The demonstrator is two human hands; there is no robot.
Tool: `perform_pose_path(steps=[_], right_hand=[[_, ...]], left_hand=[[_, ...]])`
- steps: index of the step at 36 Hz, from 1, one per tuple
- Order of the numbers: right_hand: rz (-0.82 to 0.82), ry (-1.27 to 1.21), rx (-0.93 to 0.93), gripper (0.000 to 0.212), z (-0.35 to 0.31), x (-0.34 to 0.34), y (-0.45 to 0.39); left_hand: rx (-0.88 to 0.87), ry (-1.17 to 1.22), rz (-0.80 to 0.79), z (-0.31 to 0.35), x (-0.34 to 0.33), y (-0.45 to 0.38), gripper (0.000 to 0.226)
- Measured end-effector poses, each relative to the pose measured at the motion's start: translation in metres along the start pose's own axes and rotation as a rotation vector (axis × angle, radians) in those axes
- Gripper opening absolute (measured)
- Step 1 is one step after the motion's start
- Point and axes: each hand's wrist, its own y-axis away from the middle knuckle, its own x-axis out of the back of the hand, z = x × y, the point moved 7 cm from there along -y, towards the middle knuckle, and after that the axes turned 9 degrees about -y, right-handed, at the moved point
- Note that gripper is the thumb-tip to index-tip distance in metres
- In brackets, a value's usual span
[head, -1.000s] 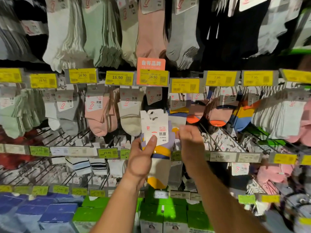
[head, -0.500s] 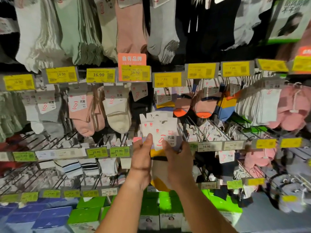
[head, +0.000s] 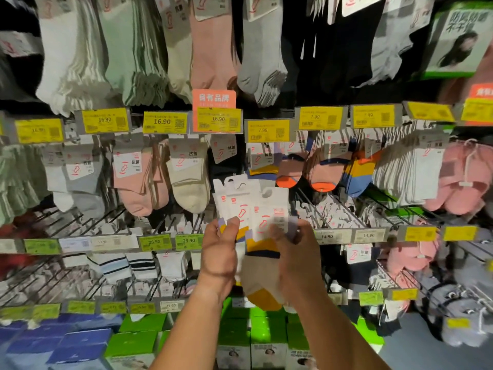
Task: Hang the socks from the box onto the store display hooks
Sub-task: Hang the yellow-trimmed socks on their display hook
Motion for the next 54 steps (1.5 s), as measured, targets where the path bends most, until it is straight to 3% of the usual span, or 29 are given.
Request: perform_pose_path(steps=[3, 5, 7, 10, 20, 25, 29, 33, 36, 40, 43, 44, 45, 48, 51, 54], right_hand=[[0.043, -0.032, -0.066, 0.011, -0.01, 0.016, -0.021], [0.009, 0.031, -0.043, 0.008, -0.021, 0.02, -0.037], [-0.018, 0.026, -0.028, 0.006, -0.03, 0.017, -0.047], [-0.083, -0.113, -0.027, 0.009, -0.04, 0.0, -0.06], [-0.178, -0.051, -0.025, 0.016, -0.061, -0.048, -0.099], [-0.117, 0.061, 0.001, 0.014, -0.05, -0.041, -0.107], [-0.056, 0.135, 0.018, 0.035, -0.035, -0.036, -0.111], [-0.077, 0.088, -0.069, 0.038, -0.022, -0.051, -0.131], [-0.067, 0.078, -0.133, 0.023, -0.015, -0.067, -0.147], [0.041, 0.106, -0.151, 0.037, -0.009, -0.072, -0.172], [0.022, 0.285, -0.186, 0.032, -0.017, -0.077, -0.171], [-0.041, 0.598, -0.127, 0.036, -0.023, -0.082, -0.167], [-0.079, 0.716, -0.086, 0.039, -0.028, -0.085, -0.168], [-0.045, 0.254, -0.306, 0.035, -0.007, -0.083, -0.18], [0.038, 0.174, -0.253, 0.022, 0.0, -0.077, -0.186], [0.048, 0.272, -0.123, 0.039, -0.009, -0.067, -0.181]], left_hand=[[-0.076, -0.025, 0.077, 0.005, 0.013, -0.007, 0.031], [-0.088, -0.015, 0.079, 0.006, 0.02, -0.011, 0.04], [-0.101, -0.033, 0.086, 0.007, 0.024, -0.013, 0.036], [-0.102, -0.038, 0.084, 0.005, 0.026, -0.017, 0.032], [-0.123, -0.072, 0.095, 0.01, 0.033, -0.021, 0.027], [-0.13, -0.057, 0.112, 0.011, 0.044, -0.021, 0.018], [-0.15, -0.071, 0.127, 0.016, 0.053, -0.022, 0.01], [-0.158, -0.098, 0.126, 0.019, 0.054, -0.02, 0.017], [-0.167, -0.104, 0.128, 0.022, 0.053, -0.019, 0.021], [-0.163, -0.099, 0.125, 0.023, 0.049, -0.015, 0.02], [-0.16, -0.116, 0.139, 0.023, 0.049, -0.015, 0.021], [-0.16, -0.118, 0.143, 0.023, 0.049, -0.016, 0.021], [-0.156, -0.118, 0.146, 0.023, 0.05, -0.016, 0.021], [-0.141, -0.125, 0.149, 0.021, 0.051, -0.016, 0.02], [-0.139, -0.135, 0.143, 0.02, 0.05, -0.014, 0.016], [-0.134, -0.133, 0.137, 0.02, 0.048, -0.015, 0.023]])
